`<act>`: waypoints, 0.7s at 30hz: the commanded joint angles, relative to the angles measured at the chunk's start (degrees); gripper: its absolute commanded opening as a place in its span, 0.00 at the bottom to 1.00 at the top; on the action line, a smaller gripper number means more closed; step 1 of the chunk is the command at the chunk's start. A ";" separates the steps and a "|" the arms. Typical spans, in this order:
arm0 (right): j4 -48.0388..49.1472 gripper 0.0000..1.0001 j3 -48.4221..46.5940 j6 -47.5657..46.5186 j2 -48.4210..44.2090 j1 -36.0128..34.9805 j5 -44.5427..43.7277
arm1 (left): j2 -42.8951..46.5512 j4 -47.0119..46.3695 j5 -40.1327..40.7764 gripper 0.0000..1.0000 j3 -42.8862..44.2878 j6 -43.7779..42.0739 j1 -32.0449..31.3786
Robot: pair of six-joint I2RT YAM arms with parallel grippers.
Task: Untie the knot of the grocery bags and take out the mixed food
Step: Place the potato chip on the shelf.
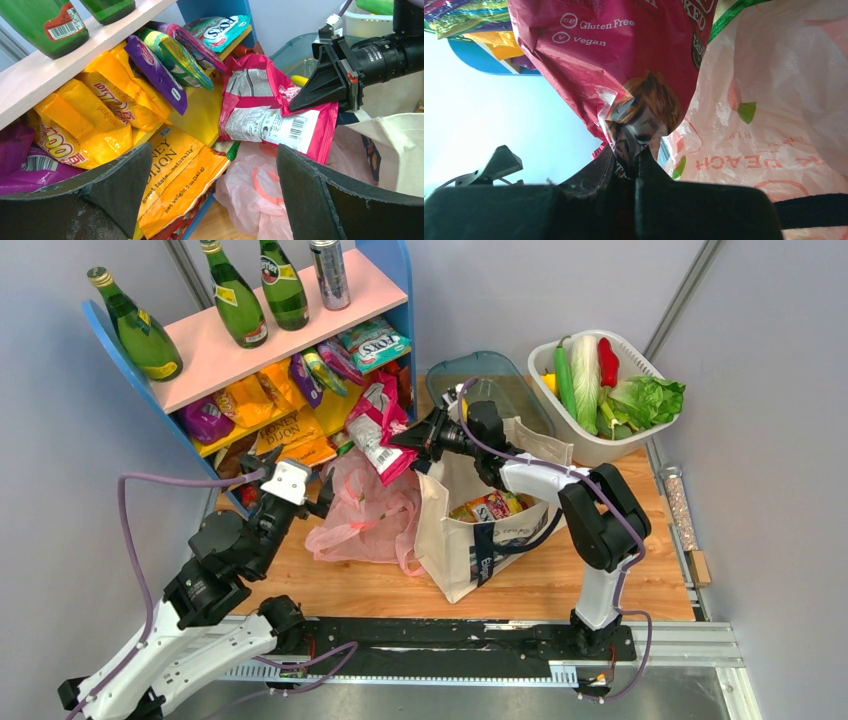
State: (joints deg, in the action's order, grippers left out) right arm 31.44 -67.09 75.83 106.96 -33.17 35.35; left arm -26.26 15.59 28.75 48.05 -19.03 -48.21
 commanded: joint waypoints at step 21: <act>17.08 0.00 0.42 7.75 -3.53 0.38 1.23 | -1.83 -0.73 -1.98 1.00 -0.41 -0.84 1.89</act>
State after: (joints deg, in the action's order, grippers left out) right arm 40.23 -66.43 82.26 106.72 -32.91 36.75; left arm -27.51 15.62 27.33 47.99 -19.25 -46.85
